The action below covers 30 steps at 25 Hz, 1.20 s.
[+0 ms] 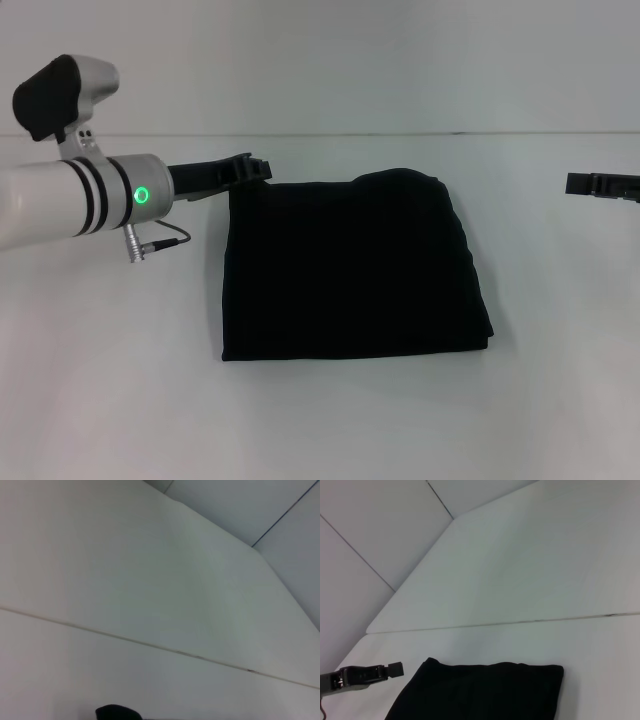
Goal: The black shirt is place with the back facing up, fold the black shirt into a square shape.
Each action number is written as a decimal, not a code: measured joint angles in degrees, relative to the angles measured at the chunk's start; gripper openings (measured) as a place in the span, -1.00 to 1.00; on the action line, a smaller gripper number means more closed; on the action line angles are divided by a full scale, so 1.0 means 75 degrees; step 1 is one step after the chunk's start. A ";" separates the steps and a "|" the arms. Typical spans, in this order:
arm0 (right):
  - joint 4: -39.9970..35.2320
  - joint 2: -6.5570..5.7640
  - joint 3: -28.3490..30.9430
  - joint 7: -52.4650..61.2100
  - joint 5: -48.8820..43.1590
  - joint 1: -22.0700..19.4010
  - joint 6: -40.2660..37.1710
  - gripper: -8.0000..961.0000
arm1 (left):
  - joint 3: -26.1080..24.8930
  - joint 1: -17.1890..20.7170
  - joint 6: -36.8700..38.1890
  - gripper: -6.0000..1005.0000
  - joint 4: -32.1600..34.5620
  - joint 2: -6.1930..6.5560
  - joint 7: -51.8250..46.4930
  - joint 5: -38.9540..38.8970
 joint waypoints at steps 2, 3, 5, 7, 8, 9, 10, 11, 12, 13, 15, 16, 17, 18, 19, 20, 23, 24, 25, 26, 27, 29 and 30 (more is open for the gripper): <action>0.0000 -0.0001 -0.0001 0.0000 0.0002 0.0000 0.0003 0.65 | -0.0001 0.0042 -0.0010 -0.62 -0.0002 0.0005 -0.0001 0.0009; 0.0000 -0.0001 0.0000 0.0000 0.0004 0.0000 0.0003 0.65 | -0.0002 0.0072 -0.0041 -0.61 -0.0002 0.0003 -0.0002 0.0019; 0.0000 -0.0002 -0.0001 0.0000 0.0010 0.0000 0.0003 0.65 | 0.0002 0.0124 -0.0212 -0.55 -0.0001 -0.0029 -0.0002 0.0018; 0.0000 -0.0001 -0.0001 0.0000 0.0011 0.0000 0.0002 0.65 | 0.0013 0.0152 -0.0408 -0.46 -0.0006 -0.0057 -0.0002 0.0018; 0.0000 0.0001 -0.0001 0.0000 0.0011 0.0000 0.0001 0.65 | 0.0015 0.0156 -0.0468 -0.42 -0.0015 -0.0064 -0.0003 0.0027; 0.0000 0.0003 -0.0001 0.0000 0.0010 0.0000 0.0001 0.65 | 0.0016 0.0156 -0.0485 -0.38 -0.0026 -0.0066 -0.0002 0.0033; 0.0000 0.0004 -0.0001 0.0000 0.0010 0.0000 0.0000 0.65 | 0.0021 0.0157 -0.0507 -0.34 -0.0037 -0.0069 -0.0002 0.0044; 0.0000 0.0005 -0.0001 0.0000 0.0011 0.0000 0.0000 0.65 | 0.0029 0.0156 -0.0519 -0.30 -0.0039 -0.0069 -0.0002 0.0048; 0.0000 0.0005 -0.0001 0.0000 0.0011 0.0000 0.0000 0.65 | 0.0037 0.0156 -0.0535 -0.25 -0.0043 -0.0069 -0.0003 0.0051; 0.0000 0.0006 0.0000 0.0000 0.0011 0.0000 0.0001 0.65 | 0.0052 0.0155 -0.0578 -0.21 -0.0068 -0.0069 -0.0009 0.0055; 0.0000 0.0008 -0.0001 0.0000 0.0009 0.0000 0.0001 0.65 | 0.0075 0.0148 -0.0696 -0.13 -0.0144 -0.0068 -0.0065 0.0059; 0.0000 0.0009 -0.0001 0.0000 0.0007 0.0000 0.0001 0.65 | 0.0081 0.0146 -0.0747 -0.04 -0.0180 -0.0068 -0.0098 0.0060; 0.0000 0.0010 -0.0001 0.0000 0.0006 0.0000 0.0002 0.65 | 0.0096 0.0145 -0.0794 0.06 -0.0202 -0.0068 -0.0130 0.0061; 0.0000 0.0010 -0.0001 0.0000 0.0005 0.0000 0.0002 0.65 | 0.0113 0.0148 -0.0822 0.15 -0.0218 -0.0067 -0.0150 0.0061; 0.0000 0.0010 -0.0001 0.0000 0.0004 0.0000 0.0002 0.65 | 0.0128 0.0153 -0.0842 0.24 -0.0230 -0.0067 -0.0157 0.0061; 0.0000 0.0011 -0.0001 0.0000 0.0004 0.0000 0.0002 0.65 | 0.0149 0.0161 -0.0849 0.33 -0.0237 -0.0067 -0.0160 0.0061; 0.0000 0.0011 -0.0001 0.0000 0.0001 0.0000 0.0002 0.65 | 0.0209 0.0169 -0.0827 0.40 -0.0248 -0.0067 -0.0174 0.0061; 0.0000 0.0011 -0.0001 0.0000 0.0000 0.0000 0.0002 0.65 | 0.0238 0.0169 -0.0786 0.43 -0.0249 -0.0067 -0.0175 0.0061; 0.0000 0.0011 -0.0001 0.0000 0.0000 0.0000 0.0002 0.65 | 0.0274 0.0169 -0.0738 0.45 -0.0249 -0.0067 -0.0176 0.0061; 0.0000 0.0011 -0.0001 0.0000 0.0000 0.0000 0.0002 0.65 | 0.0339 0.0167 -0.0691 0.48 -0.0251 -0.0067 -0.0177 0.0061; 0.0000 0.0011 -0.0001 0.0000 0.0000 0.0000 0.0002 0.65 | 0.0421 0.0162 -0.0652 0.45 -0.0255 -0.0067 -0.0177 0.0061; 0.0000 0.0011 -0.0001 0.0000 0.0000 -0.0003 0.0002 0.65 | 0.0528 0.0152 -0.0628 0.39 -0.0261 -0.0067 -0.0181 0.0061; 0.0000 0.0011 0.0000 -0.0004 0.0000 -0.0007 0.0002 0.65 | 0.0563 0.0145 -0.0629 0.36 -0.0262 -0.0068 -0.0184 0.0061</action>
